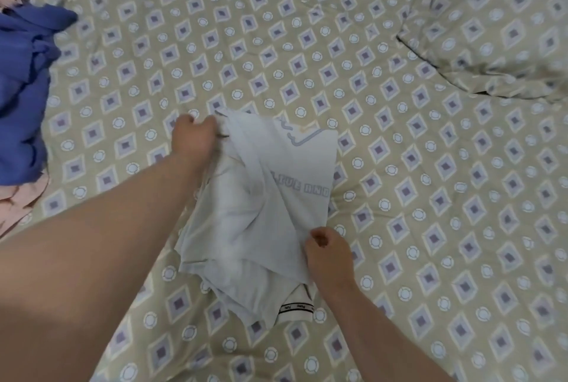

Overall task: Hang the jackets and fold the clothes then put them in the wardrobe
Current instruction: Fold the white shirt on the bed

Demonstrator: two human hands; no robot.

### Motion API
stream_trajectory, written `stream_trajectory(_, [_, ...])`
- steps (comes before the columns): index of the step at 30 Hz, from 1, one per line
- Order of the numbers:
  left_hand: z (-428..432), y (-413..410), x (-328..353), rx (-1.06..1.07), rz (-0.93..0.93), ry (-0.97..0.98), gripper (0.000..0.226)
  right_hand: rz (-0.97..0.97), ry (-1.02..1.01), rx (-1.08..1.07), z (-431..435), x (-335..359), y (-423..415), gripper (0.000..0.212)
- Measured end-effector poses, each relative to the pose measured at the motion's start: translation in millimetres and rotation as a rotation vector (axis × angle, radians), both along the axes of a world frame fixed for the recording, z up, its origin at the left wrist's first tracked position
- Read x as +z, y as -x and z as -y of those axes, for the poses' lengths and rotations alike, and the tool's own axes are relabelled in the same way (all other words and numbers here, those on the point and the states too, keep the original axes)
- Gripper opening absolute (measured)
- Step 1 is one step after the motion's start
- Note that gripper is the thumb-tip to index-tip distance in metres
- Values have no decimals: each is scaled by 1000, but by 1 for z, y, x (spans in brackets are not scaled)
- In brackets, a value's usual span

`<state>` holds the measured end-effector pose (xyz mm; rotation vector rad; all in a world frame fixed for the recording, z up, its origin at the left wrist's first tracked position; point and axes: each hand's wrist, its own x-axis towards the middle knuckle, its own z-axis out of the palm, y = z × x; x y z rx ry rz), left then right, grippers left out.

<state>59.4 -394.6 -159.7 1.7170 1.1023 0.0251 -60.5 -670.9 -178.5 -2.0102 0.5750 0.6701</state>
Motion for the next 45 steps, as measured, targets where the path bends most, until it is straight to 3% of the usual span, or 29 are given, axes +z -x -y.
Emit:
stream_trajectory(1, [-1,15,-1,-10,-59,39,46,26,75,24,4,-2,2,8])
stream_trajectory(4, [17,72,-4,-217,-132,-12,50,-32,37,-39,4,-8,5,25])
stream_trajectory(6, [33,108,-6,-360,-156,-263,65,-29,71,-13,2,-12,5,38])
stream_trajectory(8, [54,130,-9,-517,-141,-551,81,116,233,123,1,-15,9,44])
stream_trajectory(9, [65,135,-11,-601,-138,-595,83,228,310,242,0,-16,13,41])
stream_trajectory(11, [85,137,-15,-727,-192,-481,73,341,289,470,-3,-18,22,35])
stream_trajectory(13, [92,135,-21,-657,-229,-274,47,290,164,628,-4,-18,29,33])
stream_trajectory(16, [80,137,-25,-482,-162,-107,7,354,190,770,3,-23,35,27])
stream_trajectory(18, [64,147,-22,-512,-179,-83,29,376,215,811,7,-22,37,28])
stream_trajectory(20, [44,160,-19,-468,-260,-114,27,367,216,853,9,-22,38,31])
stream_trajectory(24, [-4,195,-18,-93,-423,-92,38,310,223,937,17,-19,40,21])
stream_trajectory(27, [-10,203,-20,-89,-551,13,26,368,221,1001,20,-13,47,15])
stream_trajectory(31, [7,202,-21,-202,-515,-111,19,602,297,1016,31,-6,67,36])
stream_trajectory(33, [19,202,-22,-225,-376,-156,19,549,293,1031,38,-10,73,34])
stream_trajectory(35, [28,199,-20,-187,-261,-96,23,405,258,978,43,-13,78,28])
stream_trajectory(36, [30,198,-19,-168,-246,-60,30,374,229,842,42,-14,81,20])
stream_trajectory(38, [29,198,-19,-166,-271,24,39,282,164,375,32,-12,77,16])
stream_trajectory(40, [24,200,-20,-160,-293,166,33,27,43,33,23,-10,67,24])
stream_trajectory(43, [20,205,-24,-71,-310,453,24,-201,-60,41,26,-12,56,11])
stream_trajectory(45, [20,211,-24,-85,-362,509,21,-266,-113,84,39,-9,55,10])
